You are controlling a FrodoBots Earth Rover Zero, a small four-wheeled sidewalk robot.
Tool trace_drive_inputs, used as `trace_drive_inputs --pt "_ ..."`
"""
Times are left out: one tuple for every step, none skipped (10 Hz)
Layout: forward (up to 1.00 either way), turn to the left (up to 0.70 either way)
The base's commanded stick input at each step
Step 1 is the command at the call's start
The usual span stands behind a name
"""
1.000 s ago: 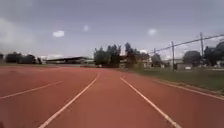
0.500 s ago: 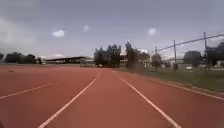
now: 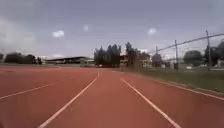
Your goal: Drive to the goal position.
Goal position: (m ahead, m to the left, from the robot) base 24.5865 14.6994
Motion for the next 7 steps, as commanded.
trace_drive_inputs --pt "0.45 0.00" --pt "0.45 0.00" --pt "0.45 0.00" --pt "0.45 0.00" --pt "0.45 0.00" --pt "0.45 0.00" --pt "0.45 0.00"
